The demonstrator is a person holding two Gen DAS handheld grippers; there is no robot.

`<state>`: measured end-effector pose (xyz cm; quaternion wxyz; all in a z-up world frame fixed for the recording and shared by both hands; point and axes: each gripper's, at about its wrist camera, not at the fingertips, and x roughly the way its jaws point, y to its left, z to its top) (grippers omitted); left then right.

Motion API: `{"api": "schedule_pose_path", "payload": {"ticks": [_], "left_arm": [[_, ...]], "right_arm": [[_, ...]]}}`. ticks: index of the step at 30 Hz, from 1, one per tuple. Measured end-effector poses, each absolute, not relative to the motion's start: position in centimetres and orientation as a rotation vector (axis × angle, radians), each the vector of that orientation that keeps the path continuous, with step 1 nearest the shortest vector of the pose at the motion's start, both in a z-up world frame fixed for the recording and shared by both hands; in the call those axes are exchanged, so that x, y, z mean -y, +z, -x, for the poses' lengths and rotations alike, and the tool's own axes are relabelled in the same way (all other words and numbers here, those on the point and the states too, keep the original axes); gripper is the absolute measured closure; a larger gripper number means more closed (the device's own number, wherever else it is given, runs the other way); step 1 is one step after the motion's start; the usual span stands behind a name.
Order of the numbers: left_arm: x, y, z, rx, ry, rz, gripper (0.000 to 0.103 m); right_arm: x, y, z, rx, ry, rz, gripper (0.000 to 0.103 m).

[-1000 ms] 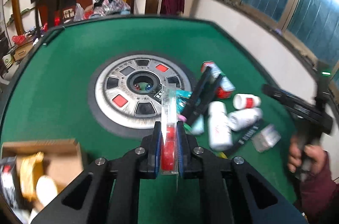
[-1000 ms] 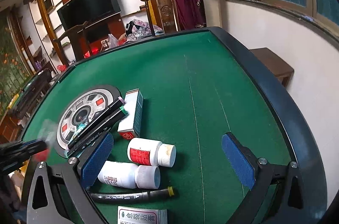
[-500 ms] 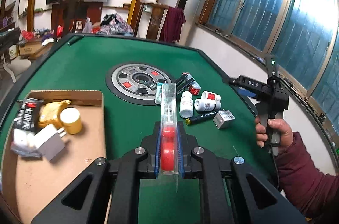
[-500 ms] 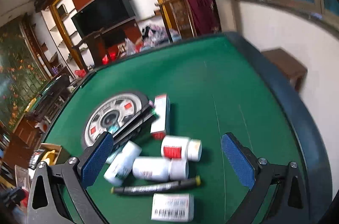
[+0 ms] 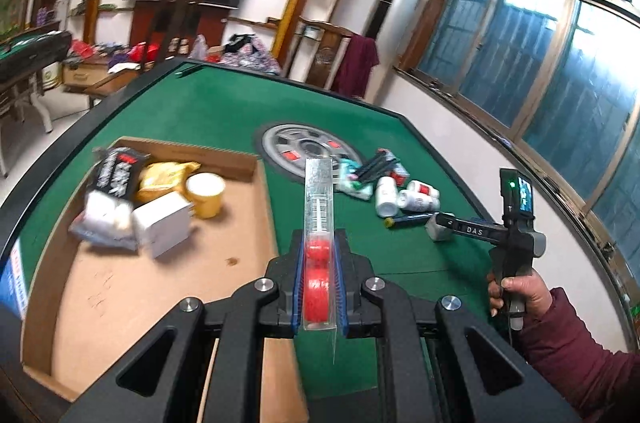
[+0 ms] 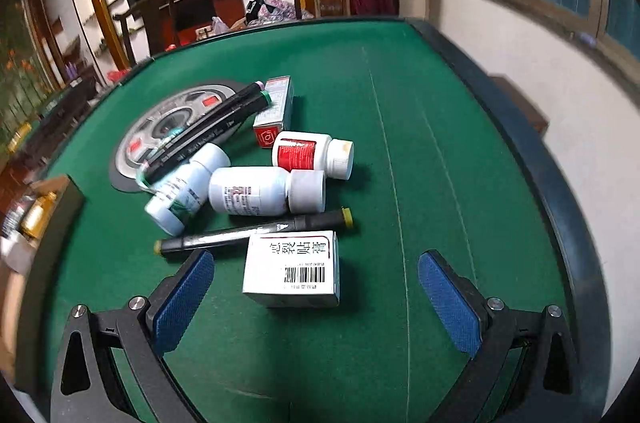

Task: Organize objects
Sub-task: 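Lift the clear tube with the left tool while the right tool grasps the white barcode box, then carry the tube and barcode box into the cardboard tray and open both tools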

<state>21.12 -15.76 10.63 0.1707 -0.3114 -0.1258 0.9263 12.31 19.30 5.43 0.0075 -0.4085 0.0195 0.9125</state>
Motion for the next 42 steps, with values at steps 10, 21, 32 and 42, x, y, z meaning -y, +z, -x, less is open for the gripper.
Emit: {"api": "schedule_pose_path", "payload": {"ticks": [10, 21, 32, 42], "left_arm": [[18.9, 9.2, -23.1, 0.284, 2.779, 0.948, 0.090], [21.8, 6.7, -21.6, 0.375, 2.750, 1.137, 0.090], [20.3, 5.0, -17.4, 0.364, 2.685, 1.276, 0.090], [20.8, 5.0, -17.1, 0.438, 2.668, 1.237, 0.074]], "right_arm": [[-19.7, 5.7, -13.0, -0.172, 2.886, 1.334, 0.053], [-9.1, 11.8, -14.8, -0.292, 3.272, 1.471, 0.052], [7.8, 9.3, -11.0, -0.026, 3.331, 1.763, 0.052], [12.1, 7.9, -5.7, 0.148, 3.203, 1.758, 0.052]]}}
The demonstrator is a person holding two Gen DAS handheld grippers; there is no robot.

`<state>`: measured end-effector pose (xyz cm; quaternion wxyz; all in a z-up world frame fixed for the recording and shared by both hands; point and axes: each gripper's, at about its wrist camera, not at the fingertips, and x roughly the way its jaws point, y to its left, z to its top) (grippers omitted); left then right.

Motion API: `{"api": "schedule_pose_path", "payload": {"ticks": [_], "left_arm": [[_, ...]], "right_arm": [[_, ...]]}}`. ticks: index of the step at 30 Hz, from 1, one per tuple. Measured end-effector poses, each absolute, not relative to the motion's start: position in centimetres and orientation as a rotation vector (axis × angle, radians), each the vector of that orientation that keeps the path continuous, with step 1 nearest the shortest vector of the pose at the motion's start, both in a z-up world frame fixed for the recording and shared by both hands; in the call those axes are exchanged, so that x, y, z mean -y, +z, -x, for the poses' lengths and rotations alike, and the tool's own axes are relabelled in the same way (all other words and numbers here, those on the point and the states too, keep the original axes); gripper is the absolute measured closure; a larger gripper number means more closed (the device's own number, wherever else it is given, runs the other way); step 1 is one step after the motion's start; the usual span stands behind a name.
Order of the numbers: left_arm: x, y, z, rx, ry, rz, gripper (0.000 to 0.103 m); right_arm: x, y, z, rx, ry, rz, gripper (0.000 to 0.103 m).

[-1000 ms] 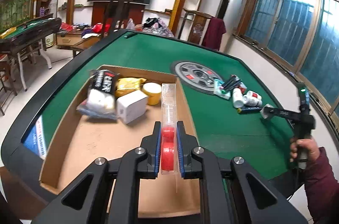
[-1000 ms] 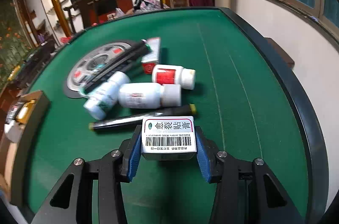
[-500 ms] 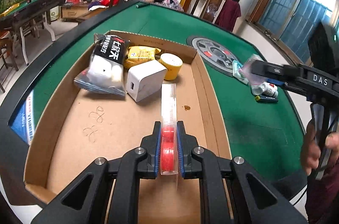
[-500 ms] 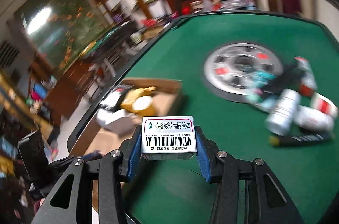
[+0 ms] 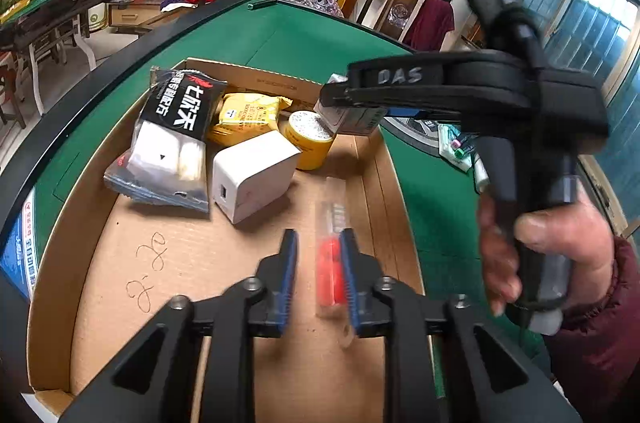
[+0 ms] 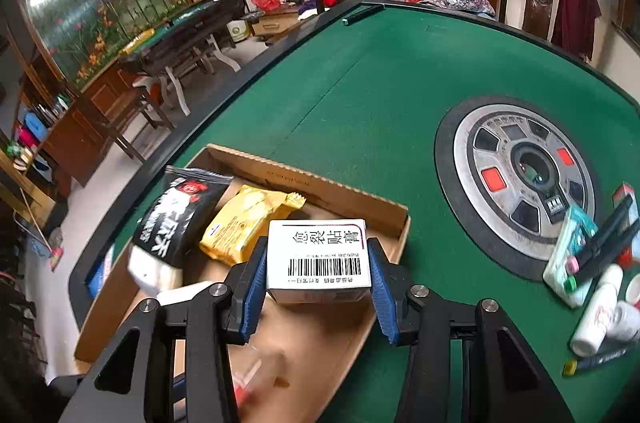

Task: Organize objects
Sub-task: 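Carry the tube and barcode box into the cardboard tray and open both tools, then move both open tools back toward the white medicine bottles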

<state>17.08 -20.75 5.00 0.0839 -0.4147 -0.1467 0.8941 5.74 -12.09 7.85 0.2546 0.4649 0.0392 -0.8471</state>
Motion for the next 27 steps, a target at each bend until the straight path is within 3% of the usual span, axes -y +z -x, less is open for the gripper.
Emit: {"api": "schedule_pose_path", "payload": {"ticks": [2, 3, 5, 7, 11, 17, 27], "left_arm": [[21.2, 5.3, -17.6, 0.458, 2.679, 1.220, 0.056], [21.3, 5.6, -18.0, 0.465, 2.685, 1.206, 0.052], [21.5, 6.3, -18.7, 0.475, 2.706, 1.172, 0.036], [21.6, 6.9, -19.1, 0.483, 2.727, 1.155, 0.028], [21.8, 7.7, -20.1, 0.496, 2.747, 1.142, 0.023], [21.4, 8.5, -21.0, 0.485, 2.789, 1.146, 0.021], [15.3, 10.1, -19.9, 0.331, 2.720, 1.133, 0.017]], "right_arm": [[12.4, 7.5, -5.2, -0.138, -2.314, -1.270, 0.052], [12.5, 7.5, -5.1, -0.156, -2.328, -1.266, 0.051], [12.6, 7.5, -5.2, -0.177, -2.355, -1.256, 0.050], [12.5, 7.7, -5.2, -0.170, -2.365, -1.255, 0.048], [11.6, 8.4, -5.9, -0.153, -2.387, -1.221, 0.035], [9.0, 10.4, -8.1, -0.178, -2.461, -1.132, 0.025], [1.1, 12.9, -12.3, -0.404, -2.719, -0.948, 0.010]]}}
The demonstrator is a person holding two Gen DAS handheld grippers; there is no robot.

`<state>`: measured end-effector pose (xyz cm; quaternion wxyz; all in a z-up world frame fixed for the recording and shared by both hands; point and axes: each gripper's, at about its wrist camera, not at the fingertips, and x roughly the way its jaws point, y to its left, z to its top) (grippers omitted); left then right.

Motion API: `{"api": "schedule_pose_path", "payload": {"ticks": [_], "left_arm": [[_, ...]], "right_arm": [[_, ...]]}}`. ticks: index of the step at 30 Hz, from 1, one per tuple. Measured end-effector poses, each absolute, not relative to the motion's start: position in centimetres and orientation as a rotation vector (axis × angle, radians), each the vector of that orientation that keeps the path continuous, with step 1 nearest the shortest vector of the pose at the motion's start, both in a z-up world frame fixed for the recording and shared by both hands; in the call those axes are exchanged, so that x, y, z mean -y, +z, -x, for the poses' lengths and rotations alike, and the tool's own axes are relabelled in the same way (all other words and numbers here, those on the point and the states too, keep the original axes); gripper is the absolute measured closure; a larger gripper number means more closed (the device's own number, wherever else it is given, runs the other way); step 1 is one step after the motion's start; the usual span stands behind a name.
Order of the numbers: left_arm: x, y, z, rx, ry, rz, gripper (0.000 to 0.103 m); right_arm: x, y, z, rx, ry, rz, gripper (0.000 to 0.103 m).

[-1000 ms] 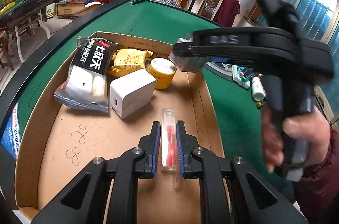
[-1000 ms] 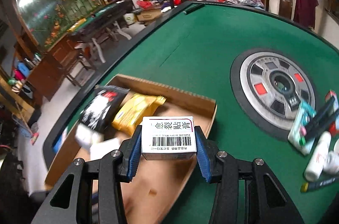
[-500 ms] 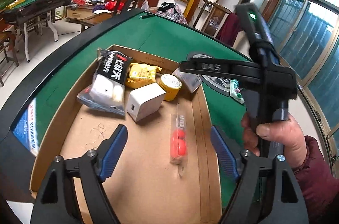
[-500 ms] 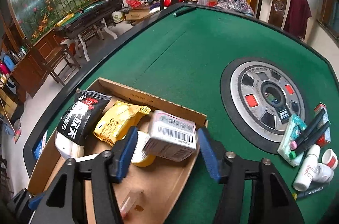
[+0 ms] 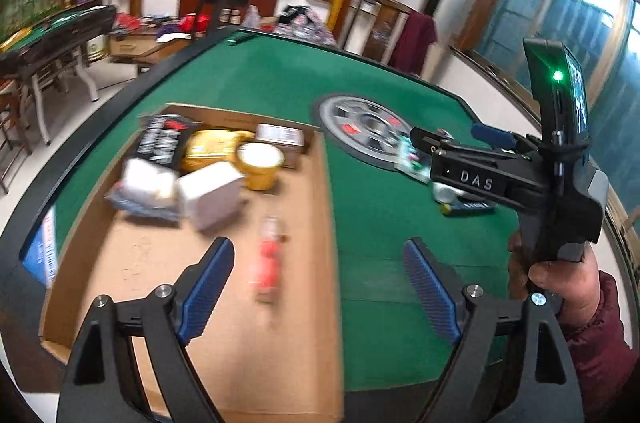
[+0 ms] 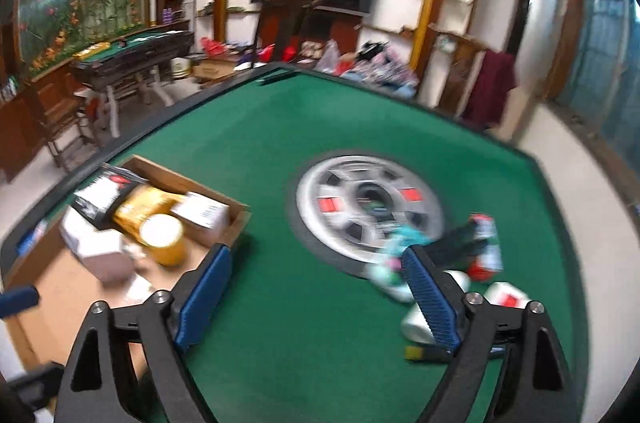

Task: Organize objects
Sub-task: 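Move both open tools back toward the white medicine bottles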

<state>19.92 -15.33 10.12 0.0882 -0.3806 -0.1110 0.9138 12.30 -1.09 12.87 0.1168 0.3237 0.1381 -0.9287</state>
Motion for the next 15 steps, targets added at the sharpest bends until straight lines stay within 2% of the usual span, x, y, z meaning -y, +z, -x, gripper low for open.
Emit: {"api": "schedule_pose_path", "payload": {"ticks": [5, 15], "left_arm": [[10.5, 10.4, -18.1, 0.247, 2.636, 1.146, 0.017], [3.3, 9.7, -13.8, 0.108, 2.581, 1.176, 0.017]], "right_arm": [[-4.3, 12.5, -12.1, -0.474, -2.825, -0.941, 0.009], [-13.3, 11.0, -9.8, -0.351, -2.921, -1.026, 0.009]]}}
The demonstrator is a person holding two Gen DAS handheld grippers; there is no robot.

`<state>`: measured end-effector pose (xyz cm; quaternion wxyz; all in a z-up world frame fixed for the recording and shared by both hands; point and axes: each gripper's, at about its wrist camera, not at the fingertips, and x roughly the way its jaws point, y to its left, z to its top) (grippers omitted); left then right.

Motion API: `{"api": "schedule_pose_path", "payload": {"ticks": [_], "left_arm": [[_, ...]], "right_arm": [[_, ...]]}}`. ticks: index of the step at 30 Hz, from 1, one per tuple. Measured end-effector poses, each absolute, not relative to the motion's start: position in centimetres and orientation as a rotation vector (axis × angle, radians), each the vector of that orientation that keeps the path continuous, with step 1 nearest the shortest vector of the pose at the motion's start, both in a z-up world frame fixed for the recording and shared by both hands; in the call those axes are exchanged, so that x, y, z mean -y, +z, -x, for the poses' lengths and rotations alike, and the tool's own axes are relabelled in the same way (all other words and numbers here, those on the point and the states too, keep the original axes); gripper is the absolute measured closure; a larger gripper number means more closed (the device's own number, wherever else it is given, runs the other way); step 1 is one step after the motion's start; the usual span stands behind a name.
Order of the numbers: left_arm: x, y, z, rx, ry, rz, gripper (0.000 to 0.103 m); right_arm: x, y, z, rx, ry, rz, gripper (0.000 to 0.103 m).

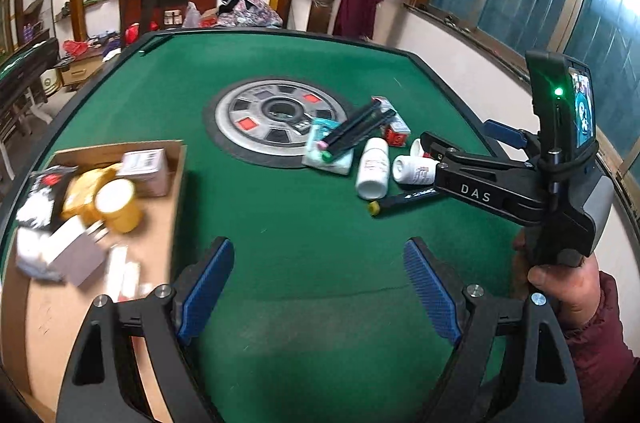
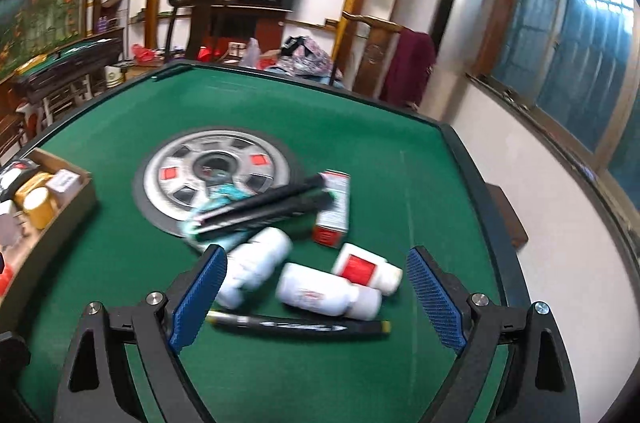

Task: Organize objects
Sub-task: 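Move both open tools back toward the white medicine bottles, then grasp a white medicine bottle with the left tool while the right tool grasps another white bottle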

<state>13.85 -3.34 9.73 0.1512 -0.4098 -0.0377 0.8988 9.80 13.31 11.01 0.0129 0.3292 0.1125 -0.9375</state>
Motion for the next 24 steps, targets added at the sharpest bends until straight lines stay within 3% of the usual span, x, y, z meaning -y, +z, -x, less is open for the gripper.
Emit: {"api": "schedule_pose_path", "payload": {"ticks": [14, 24], "left_arm": [[-4.4, 7.0, -6.3, -0.059, 2.535, 1.206, 0.017], [-7.2, 5.3, -1.5, -0.053, 2.467, 1.195, 0.017]], "right_arm": [[-20.5, 9.1, -6.3, -0.239, -2.963, -1.142, 0.009], [-29.3, 7.0, -4.5, 0.367, -2.896, -1.398, 0.009]]}}
